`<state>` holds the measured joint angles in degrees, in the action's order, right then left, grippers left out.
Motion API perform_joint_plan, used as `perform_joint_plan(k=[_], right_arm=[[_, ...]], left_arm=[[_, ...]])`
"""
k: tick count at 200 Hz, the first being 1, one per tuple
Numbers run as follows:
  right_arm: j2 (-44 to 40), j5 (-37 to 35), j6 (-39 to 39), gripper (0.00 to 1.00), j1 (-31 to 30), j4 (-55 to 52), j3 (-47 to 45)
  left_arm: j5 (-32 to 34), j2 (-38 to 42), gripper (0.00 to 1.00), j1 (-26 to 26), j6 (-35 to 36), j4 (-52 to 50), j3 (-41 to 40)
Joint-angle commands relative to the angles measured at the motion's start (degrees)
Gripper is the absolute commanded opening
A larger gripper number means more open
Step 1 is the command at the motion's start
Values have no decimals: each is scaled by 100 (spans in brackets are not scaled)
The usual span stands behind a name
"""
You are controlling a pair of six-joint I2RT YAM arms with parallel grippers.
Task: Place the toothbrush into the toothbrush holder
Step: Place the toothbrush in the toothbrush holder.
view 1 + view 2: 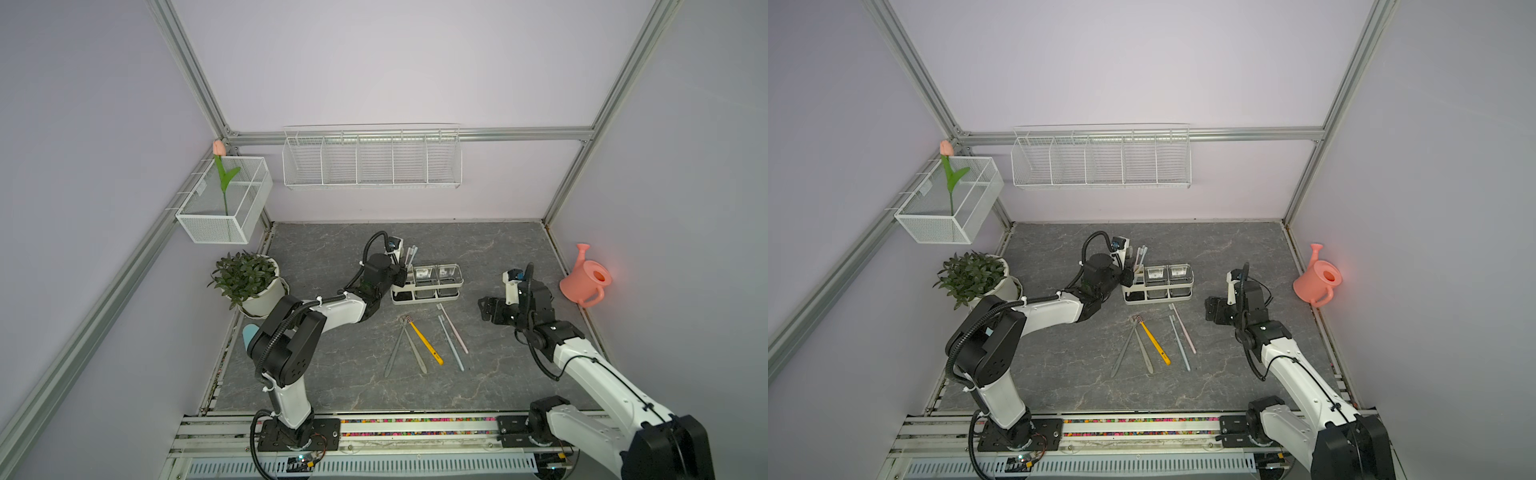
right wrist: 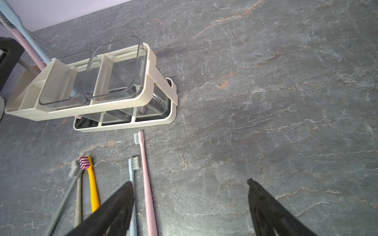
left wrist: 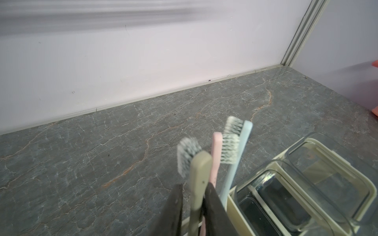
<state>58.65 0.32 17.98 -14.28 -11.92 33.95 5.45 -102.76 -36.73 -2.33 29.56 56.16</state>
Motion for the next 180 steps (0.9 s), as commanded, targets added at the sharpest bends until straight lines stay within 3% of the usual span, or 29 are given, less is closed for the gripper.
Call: perform_joint_plan(k=[1,180], right_arm=[[12,91,40,89,37,22,32],[119,151,26,89,36,67,-3]], left_arm=[[-78,133,24,8,37,58,-103],[-69,412,27,7,79,63,-171]])
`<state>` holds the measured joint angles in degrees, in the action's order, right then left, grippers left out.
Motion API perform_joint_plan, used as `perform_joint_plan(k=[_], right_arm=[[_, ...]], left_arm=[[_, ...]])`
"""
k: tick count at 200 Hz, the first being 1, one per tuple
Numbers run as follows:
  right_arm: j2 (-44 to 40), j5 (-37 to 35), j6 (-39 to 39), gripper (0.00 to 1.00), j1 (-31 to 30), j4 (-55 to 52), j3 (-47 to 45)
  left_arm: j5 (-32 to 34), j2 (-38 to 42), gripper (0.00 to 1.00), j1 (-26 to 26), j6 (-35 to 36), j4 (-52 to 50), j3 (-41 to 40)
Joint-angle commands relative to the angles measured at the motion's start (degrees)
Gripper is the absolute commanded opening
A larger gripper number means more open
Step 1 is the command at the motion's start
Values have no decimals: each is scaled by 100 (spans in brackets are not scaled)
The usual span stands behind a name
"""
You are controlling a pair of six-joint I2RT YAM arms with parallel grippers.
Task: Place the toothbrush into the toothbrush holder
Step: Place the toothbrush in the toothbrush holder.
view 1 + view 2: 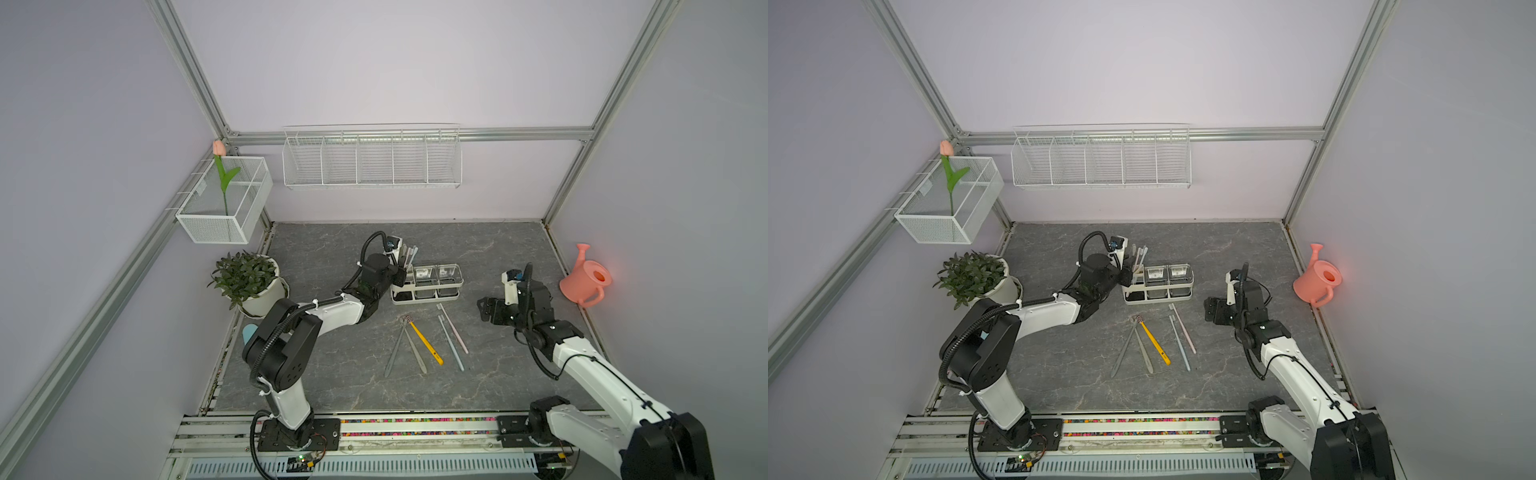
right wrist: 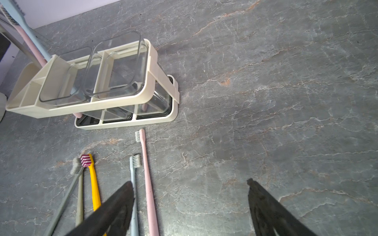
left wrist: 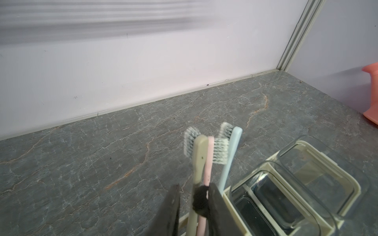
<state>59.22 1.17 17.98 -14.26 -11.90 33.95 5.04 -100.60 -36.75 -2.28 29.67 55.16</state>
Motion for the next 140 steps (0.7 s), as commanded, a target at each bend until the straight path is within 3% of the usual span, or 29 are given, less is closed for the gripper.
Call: perform_joint_plan(k=[1,140], right_arm=[[63,62,24,89,36,65,-3],[351,434,45,89,33,118,76]], left_arm=[[-24,197,27,10,72,54,-73],[-3,813,29,10,113,-80,-136]])
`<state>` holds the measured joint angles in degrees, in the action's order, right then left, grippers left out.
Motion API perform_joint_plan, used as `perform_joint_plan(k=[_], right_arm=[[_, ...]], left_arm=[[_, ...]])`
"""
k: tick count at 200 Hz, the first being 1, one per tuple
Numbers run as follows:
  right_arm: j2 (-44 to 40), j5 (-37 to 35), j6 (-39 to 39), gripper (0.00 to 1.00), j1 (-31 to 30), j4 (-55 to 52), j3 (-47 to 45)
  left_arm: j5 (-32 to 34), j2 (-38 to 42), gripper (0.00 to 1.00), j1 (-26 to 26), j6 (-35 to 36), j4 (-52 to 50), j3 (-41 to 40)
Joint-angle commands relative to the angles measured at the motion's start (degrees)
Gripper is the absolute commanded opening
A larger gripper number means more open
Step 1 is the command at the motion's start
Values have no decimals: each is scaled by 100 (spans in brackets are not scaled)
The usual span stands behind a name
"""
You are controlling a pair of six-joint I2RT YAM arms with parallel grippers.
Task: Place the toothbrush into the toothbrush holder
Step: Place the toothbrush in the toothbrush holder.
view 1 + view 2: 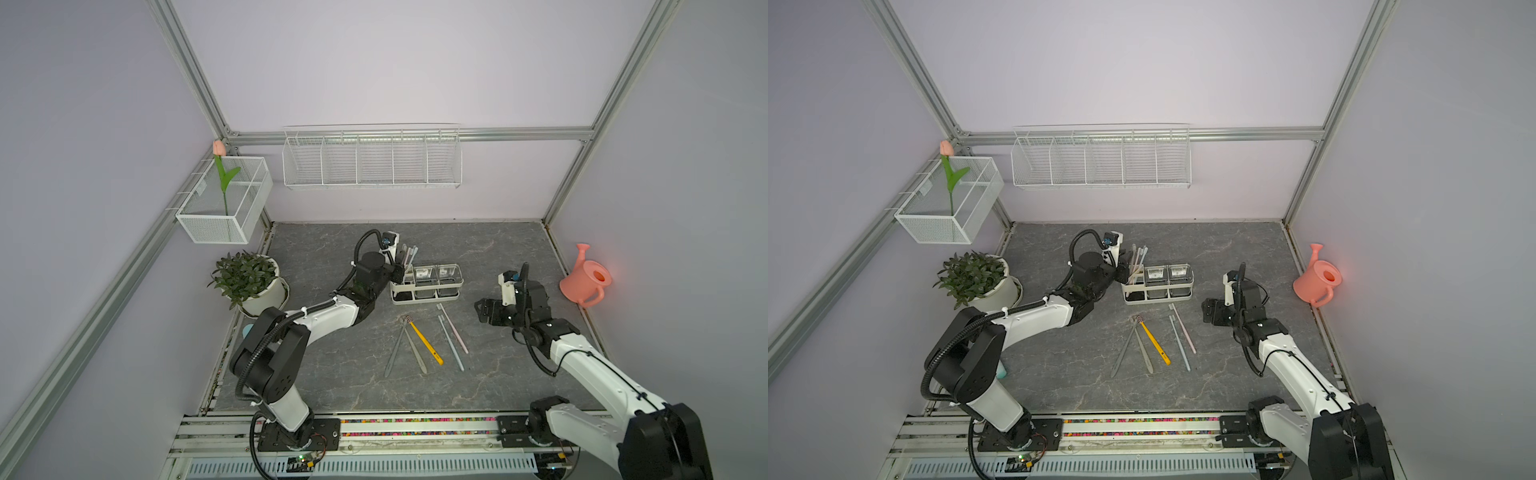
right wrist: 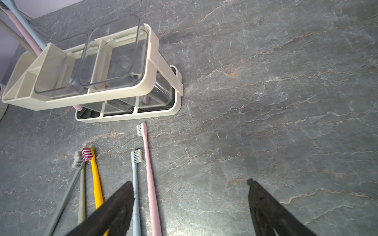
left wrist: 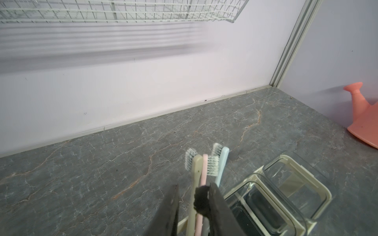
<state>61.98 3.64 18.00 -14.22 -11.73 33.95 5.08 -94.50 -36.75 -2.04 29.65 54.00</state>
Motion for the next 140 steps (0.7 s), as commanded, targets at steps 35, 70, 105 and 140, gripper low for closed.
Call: perform_joint_plan(k=[35,70,105,140], right_arm=[[122,159,55,89,27,57,101],[174,251,46,89,33,43,135],[245,144,90,89,31,-23,190],[296,157,157,89,33,-42,232]], left_arm=[[-4,340,29,10,91,-110,-53],[26,528,30,10,92,-135,-106],[296,680,30,9,10,-217,-113],[450,847,31,10,23,-318,-157]])
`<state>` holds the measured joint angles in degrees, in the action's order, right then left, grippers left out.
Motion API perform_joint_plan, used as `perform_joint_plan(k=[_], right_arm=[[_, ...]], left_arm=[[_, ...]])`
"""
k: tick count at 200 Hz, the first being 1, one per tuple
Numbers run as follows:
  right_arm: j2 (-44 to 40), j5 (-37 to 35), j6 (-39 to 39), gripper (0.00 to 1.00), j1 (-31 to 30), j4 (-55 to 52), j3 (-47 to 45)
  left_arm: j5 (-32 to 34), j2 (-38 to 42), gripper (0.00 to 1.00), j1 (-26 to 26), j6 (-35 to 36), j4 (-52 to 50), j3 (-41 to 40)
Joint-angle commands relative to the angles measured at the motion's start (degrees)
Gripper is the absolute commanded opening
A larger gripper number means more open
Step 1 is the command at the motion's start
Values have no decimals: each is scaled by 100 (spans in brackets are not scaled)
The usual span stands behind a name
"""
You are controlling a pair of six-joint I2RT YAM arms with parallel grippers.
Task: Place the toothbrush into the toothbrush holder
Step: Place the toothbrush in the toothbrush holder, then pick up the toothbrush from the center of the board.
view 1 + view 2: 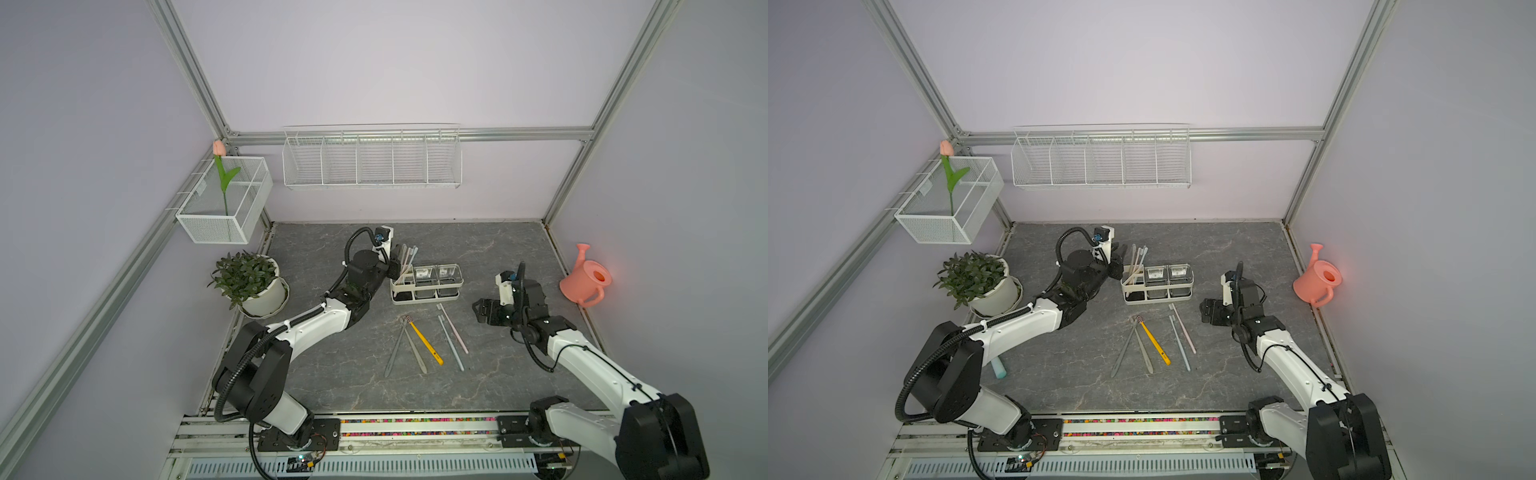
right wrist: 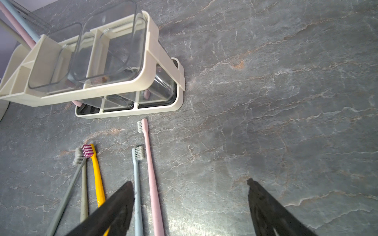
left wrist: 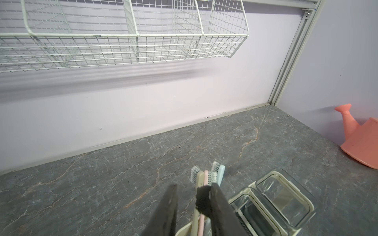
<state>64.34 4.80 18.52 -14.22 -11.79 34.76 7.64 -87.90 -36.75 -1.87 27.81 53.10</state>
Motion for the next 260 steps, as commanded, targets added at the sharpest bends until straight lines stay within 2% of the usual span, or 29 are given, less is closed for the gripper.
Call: perform_joint_plan(k=[1,100,154,192,223,255,260], right_arm=[[65,44,106,89,29,-39,157],[176,221,131,90,24,-27,250],[311,390,202,90,-187,31,216],[528,488,550,90,-504,278,124],[732,375,710,93,-938,220,112],[835,382,1000,100,-1055,205,-29],[843,362,1031,98,-1093,184,-31]], left_arm=[[198,195,31,10,8,-144,-65],[1073,960,32,6,-244,-635,-166],[1522,1370,34,9,-429,-935,-411],[1943,1706,34,4,-504,-996,-919],[2011,2063,35,10,-600,-939,-1461],[2071,2301,35,10,-668,-633,-1934],[2062,2318,35,10,-681,-578,-1988]])
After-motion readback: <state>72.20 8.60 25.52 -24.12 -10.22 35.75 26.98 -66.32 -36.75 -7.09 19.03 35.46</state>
